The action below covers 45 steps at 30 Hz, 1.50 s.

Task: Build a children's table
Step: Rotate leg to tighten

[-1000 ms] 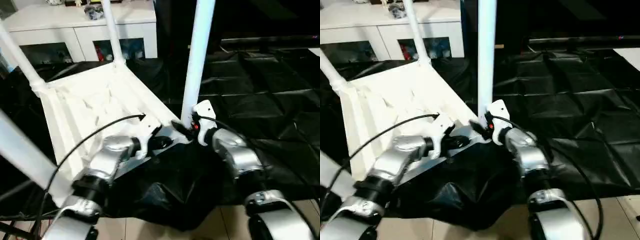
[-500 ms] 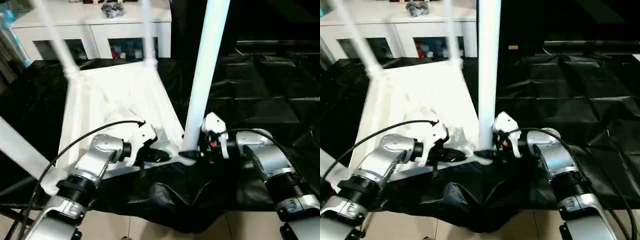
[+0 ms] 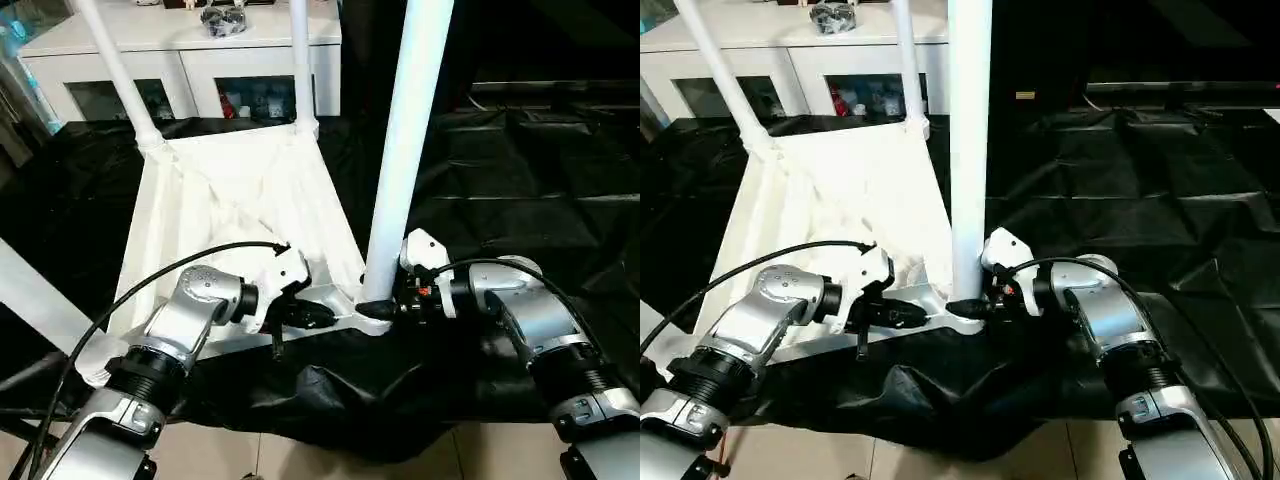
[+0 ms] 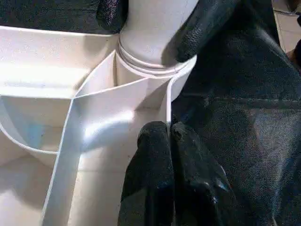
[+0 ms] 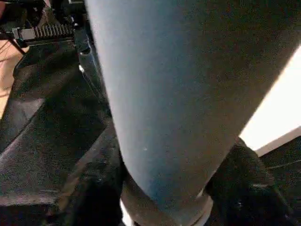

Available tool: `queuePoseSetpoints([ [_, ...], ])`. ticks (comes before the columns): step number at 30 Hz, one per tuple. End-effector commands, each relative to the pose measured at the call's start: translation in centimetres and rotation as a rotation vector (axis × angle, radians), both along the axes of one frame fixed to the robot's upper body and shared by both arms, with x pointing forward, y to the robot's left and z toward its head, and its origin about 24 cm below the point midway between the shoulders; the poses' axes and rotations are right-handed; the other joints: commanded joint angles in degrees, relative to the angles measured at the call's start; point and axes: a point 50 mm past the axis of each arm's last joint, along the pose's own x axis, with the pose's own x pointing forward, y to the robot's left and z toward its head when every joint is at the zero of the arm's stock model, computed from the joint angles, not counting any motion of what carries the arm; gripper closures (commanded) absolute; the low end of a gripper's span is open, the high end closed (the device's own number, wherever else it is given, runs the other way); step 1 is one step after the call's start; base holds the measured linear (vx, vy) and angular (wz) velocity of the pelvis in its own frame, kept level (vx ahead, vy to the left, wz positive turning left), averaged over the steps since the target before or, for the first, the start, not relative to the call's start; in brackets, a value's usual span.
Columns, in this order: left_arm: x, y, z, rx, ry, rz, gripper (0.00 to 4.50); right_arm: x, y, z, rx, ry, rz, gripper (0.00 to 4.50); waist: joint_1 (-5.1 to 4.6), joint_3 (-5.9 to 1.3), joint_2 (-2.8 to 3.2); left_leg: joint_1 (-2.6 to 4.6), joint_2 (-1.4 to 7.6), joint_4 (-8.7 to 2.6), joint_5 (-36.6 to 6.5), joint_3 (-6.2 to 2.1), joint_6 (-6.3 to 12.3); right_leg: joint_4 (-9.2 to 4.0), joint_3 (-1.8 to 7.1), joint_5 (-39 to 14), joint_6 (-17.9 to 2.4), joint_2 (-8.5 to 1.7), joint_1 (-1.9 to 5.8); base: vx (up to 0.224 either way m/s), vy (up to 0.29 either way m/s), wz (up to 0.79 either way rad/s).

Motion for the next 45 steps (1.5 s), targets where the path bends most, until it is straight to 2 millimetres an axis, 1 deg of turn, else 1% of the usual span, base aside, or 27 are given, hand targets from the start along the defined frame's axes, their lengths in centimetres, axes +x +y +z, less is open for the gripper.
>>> queuePoseSetpoints([
  [1,0.6,-0.7,0.5,0.01,-0.034,0.02,4.5,-1.9,2.2,-2.5,-0.02,0.123,0.119,2.41,-0.05,-3.09,-0.87,0.19,1.0,-3.62,-14.11,-0.01,3.21,-4.44,1.88,-17.02,-11.44,-2.33,2.69,0.0,0.0,0.0],
  [4,0.6,-0.9,0.5,-0.005,-0.028,0.038,4.5,-1.9,2.3,-2.6,0.012,0.131,0.091,2.47,-0.06,-3.0,-0.79,0.24,0.99,-3.65,-14.67,0.01,3.12,-4.59,1.88,-17.9,-11.33,-2.35,2.62,0.0,0.0,0.0],
  [8,1.0,-2.0,0.4,-0.04,-0.029,0.13,4.5,-1.0,3.3,-3.3,0.09,0.118,-0.11,2.5,-0.38,-2.79,-0.63,0.44,0.91,-3.93,-17.06,-0.19,1.98,-4.97,1.79,-21.95,-10.28,-2.42,2.44,0.0,0.0,0.0],
  [9,1.3,-2.6,0.5,-0.054,-0.033,0.174,4.5,-0.6,3.7,-3.8,0.09,0.109,-0.199,2.51,-0.84,-2.49,-0.56,0.61,0.74,-4.04,-19.26,-0.25,1.0,-5.32,1.69,-25.42,-9.38,-2.38,2.11,0.0,0.0,0.0],
  [11,1.6,-3.4,0.5,-0.069,-0.04,0.23,4.5,0.0,4.2,-4.3,0.095,0.108,-0.313,2.51,-1.23,-2.27,-0.57,0.72,0.59,-4.12,-20.95,-0.42,0.49,-5.72,1.56,-28.63,-8.19,-2.47,2.11,0.0,0.0,0.0],
  [12,1.7,-3.7,0.5,-0.073,-0.042,0.251,4.5,0.2,4.5,-4.5,0.098,0.112,-0.358,2.51,-1.9,-2.11,-0.48,1.06,0.44,-4.11,-23.18,-0.6,-0.11,-6.1,1.35,-31.84,-7.04,-2.41,1.8,0.0,0.0,0.0],
  [13,1.8,-4.2,0.5,-0.078,-0.047,0.27,4.5,0.4,4.8,-4.7,0.096,0.112,-0.404,2.52,-2.24,-2.13,-0.59,1.04,0.21,-4.07,-24.34,-0.83,-0.19,-6.45,1.11,-34.34,-5.57,-2.42,1.91,0.0,0.0,0.0],
  [15,1.8,-4.4,0.5,-0.081,-0.048,0.277,4.5,0.4,5.0,-4.8,0.095,0.114,-0.422,2.52,-2.73,-2.16,-0.63,0.77,0.15,-4.21,-25.14,-1.11,0.06,-6.74,0.91,-35.35,-4.36,-2.41,1.98,0.0,0.0,0.0],
  [17,1.8,-5.9,0.7,-0.097,-0.061,0.299,4.5,0.9,6.4,-5.0,0.089,0.113,-0.539,2.52,-3.35,-2.26,-0.42,0.9,0.18,-4.23,-25.35,-1.06,0.26,-6.78,1.07,-33.69,-4.9,-2.34,1.61,0.0,0.0,0.0],
  [18,1.7,-6.3,0.7,-0.102,-0.064,0.291,4.5,1.1,6.9,-5.0,0.088,0.098,-0.558,2.52,-3.86,-2.33,-0.6,0.46,0.15,-4.4,-25.16,-1.26,0.42,-6.69,0.79,-32.54,-5.25,-2.28,2.05,0.0,0.0,0.0],
  [20,1.5,-6.6,0.8,-0.099,-0.072,0.276,4.5,1.2,7.6,-4.7,0.106,0.077,-0.561,2.52,-4.01,-2.42,-0.4,0.53,0.21,-4.42,-25.2,-1.23,0.52,-6.67,0.89,-31.8,-5.48,-2.37,1.89,0.0,0.0,0.0],
  [21,1.5,-6.4,0.6,-0.076,-0.093,0.265,4.5,1.4,7.8,-4.4,0.142,0.09,-0.57,2.17,-4.37,-2.53,-0.49,0.43,0.32,-4.52,-25.21,-1.26,1.03,-6.49,0.98,-29.62,-6.35,-2.36,2.0,0.0,0.0,0.0],
  [23,1.6,-6.1,0.5,-0.061,-0.109,0.261,4.5,1.5,7.7,-4.3,0.158,0.102,-0.569,1.82,-4.49,-2.52,-0.63,0.48,0.39,-4.53,-25.26,-1.16,1.41,-6.47,1.07,-28.25,-6.96,-2.25,1.93,0.0,0.0,0.0],
  [24,1.7,-5.6,0.5,-0.046,-0.127,0.262,4.5,1.6,7.5,-4.2,0.16,0.099,-0.573,1.8,-4.29,-2.75,-0.63,0.58,0.48,-4.44,-24.28,-1.0,1.79,-6.15,1.39,-25.57,-8.31,-2.33,1.92,0.0,0.0,0.0],
  [25,1.7,-5.5,0.5,-0.044,-0.131,0.264,4.5,1.6,7.4,-4.2,0.154,0.091,-0.575,1.6,-4.2,-2.73,-0.63,0.61,0.51,-4.42,-23.99,-0.85,1.93,-6.13,1.47,-24.67,-8.78,-2.28,1.84,0.0,0.0,0.0],
  [26,1.7,-5.5,0.5,-0.044,-0.132,0.264,4.5,1.6,7.3,-4.2,0.153,0.09,-0.575,1.6,-4.11,-2.8,-0.59,0.66,0.54,-4.36,-23.53,-0.77,1.97,-6.01,1.54,-23.61,-9.24,-2.27,1.81,0.0,0.0,0.0],
  [28,2.1,-4.8,0.7,-0.034,-0.152,0.297,4.5,1.7,6.7,-4.0,0.136,0.056,-0.566,1.33,-3.8,-2.9,-0.65,0.36,0.6,-4.28,-20.86,-0.53,2.44,-5.58,1.7,-19.88,-10.65,-2.35,2.17,0.0,0.0,0.0],
  [29,2.1,-4.8,0.7,-0.034,-0.152,0.297,4.5,1.7,6.7,-4.0,0.136,0.056,-0.566,1.26,-3.64,-2.94,-0.7,0.22,0.6,-4.27,-19.76,-0.49,2.63,-5.43,1.7,-18.88,-10.96,-2.39,2.38,0.0,0.0,0.0],
  [30,2.2,-4.6,1.0,-0.052,-0.136,0.319,4.23,1.8,6.3,-3.9,0.128,0.04,-0.562,1.22,-3.56,-2.94,-0.71,0.18,0.58,-4.26,-19.42,-0.46,2.71,-5.4,1.67,-18.76,-10.98,-2.39,2.45,0.0,0.0,0.0],
  [32,2.2,-4.5,1.0,-0.053,-0.134,0.32,4.23,1.8,6.2,-3.9,0.127,0.038,-0.56,1.22,-3.37,-2.95,-0.73,0.19,0.58,-4.22,-18.76,-0.39,2.83,-5.46,1.69,-19.19,-10.91,-2.47,2.46,0.0,0.0,0.0],
  [33,2.1,-4.3,1.2,-0.055,-0.124,0.326,4.06,1.8,5.7,-3.7,0.119,0.021,-0.538,1.2,-3.27,-2.99,-0.55,0.28,0.64,-4.22,-18.8,-0.36,2.69,-5.43,1.65,-19.21,-10.91,-2.41,2.52,0.0,0.0,0.0],
  [34,2.0,-4.2,1.3,-0.053,-0.118,0.332,3.92,1.8,5.1,-3.5,0.116,0.014,-0.522,1.2,-3.22,-3.05,-0.33,-0.02,0.7,-4.23,-17.93,-0.45,2.73,-5.16,1.67,-17.65,-11.17,-2.46,2.75,0.0,0.0,0.0],
  [36,2.0,-4.0,1.3,-0.046,-0.125,0.352,3.85,1.8,4.6,-3.4,0.111,0.004,-0.51,1.2,-3.25,-3.41,-0.66,-0.12,0.6,-3.86,-15.17,-0.29,3.54,-4.97,1.65,-14.44,-11.91,-2.33,2.89,0.0,0.0,0.0],
  [37,2.0,-3.9,1.3,-0.037,-0.131,0.359,3.82,1.7,4.4,-3.3,0.109,0.0,-0.505,1.2,-3.14,-3.58,-0.62,-0.23,0.6,-3.72,-13.7,-0.28,3.87,-4.75,1.69,-12.59,-12.35,-2.35,3.0,0.0,0.0,0.0],
  [39,1.9,-3.7,1.2,-0.011,-0.136,0.363,3.75,1.7,3.9,-3.3,0.102,-0.008,-0.495,1.2,-2.86,-3.66,-0.09,-0.41,0.61,-3.41,-9.94,-0.22,5.25,-4.12,1.56,-6.19,-14.24,-2.22,3.12,0.0,0.0,0.0],
  [42,1.9,-3.5,1.3,-0.007,-0.136,0.372,3.75,1.7,3.7,-3.3,0.098,-0.013,-0.499,1.2,-2.79,-3.62,-0.26,-0.3,0.62,-3.3,-9.81,-0.09,5.8,-4.07,1.52,-5.26,-15.15,-2.22,3.14,0.0,0.0,0.0],
  [45,1.8,-2.7,1.6,0.031,-0.165,0.364,3.75,1.7,3.4,-3.3,0.102,-0.011,-0.501,1.2,-2.79,-3.46,-0.14,-0.18,0.74,-3.51,-11.78,-0.19,5.13,-4.31,1.47,-8.38,-14.69,-2.29,3.18,0.0,0.0,0.0],
])
